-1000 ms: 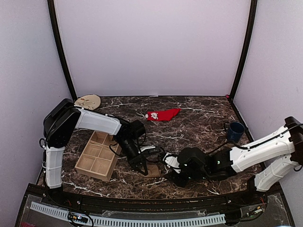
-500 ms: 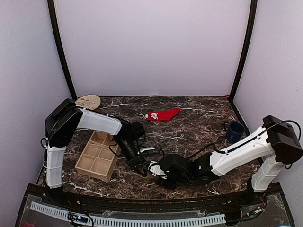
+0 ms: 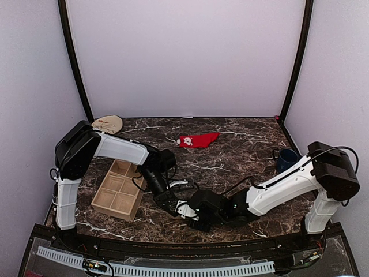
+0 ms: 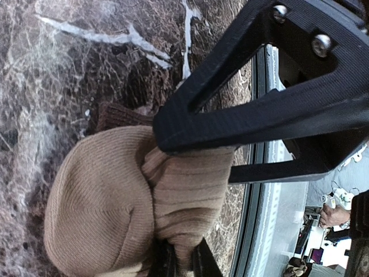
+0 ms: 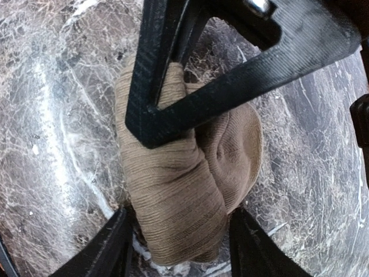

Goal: Roll the socks
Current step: Roll the sock at the center of the board.

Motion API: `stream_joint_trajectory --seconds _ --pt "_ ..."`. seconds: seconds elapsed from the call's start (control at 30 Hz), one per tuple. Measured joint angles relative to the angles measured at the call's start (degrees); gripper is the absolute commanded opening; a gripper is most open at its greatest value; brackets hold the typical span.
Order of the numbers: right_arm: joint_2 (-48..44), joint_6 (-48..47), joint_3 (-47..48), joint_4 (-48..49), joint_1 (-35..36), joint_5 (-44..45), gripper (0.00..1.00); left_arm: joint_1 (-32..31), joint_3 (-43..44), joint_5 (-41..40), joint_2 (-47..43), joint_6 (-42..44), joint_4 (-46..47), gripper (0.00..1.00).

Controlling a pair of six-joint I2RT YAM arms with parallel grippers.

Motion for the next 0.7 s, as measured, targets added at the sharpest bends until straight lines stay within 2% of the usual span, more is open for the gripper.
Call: stream_joint_trajectory --seconds 0.37,0.6,0.7 --pt "0.5 -2.5 1.1 -0.5 -1.7 -4.4 0.16 0.3 0.0 0.0 0.0 0.2 -0.7 0.05" --pt "0.5 -2.8 1.1 -0.9 -2.0 -6.4 0.02 0.6 0.4 -0.5 0.3 -1.0 -0.7 0.21" --pt "0.5 -2.2 1.1 -1.0 -2.4 -7.5 0.0 0.9 0.3 -1.5 0.2 -3.4 0.3 0.26"
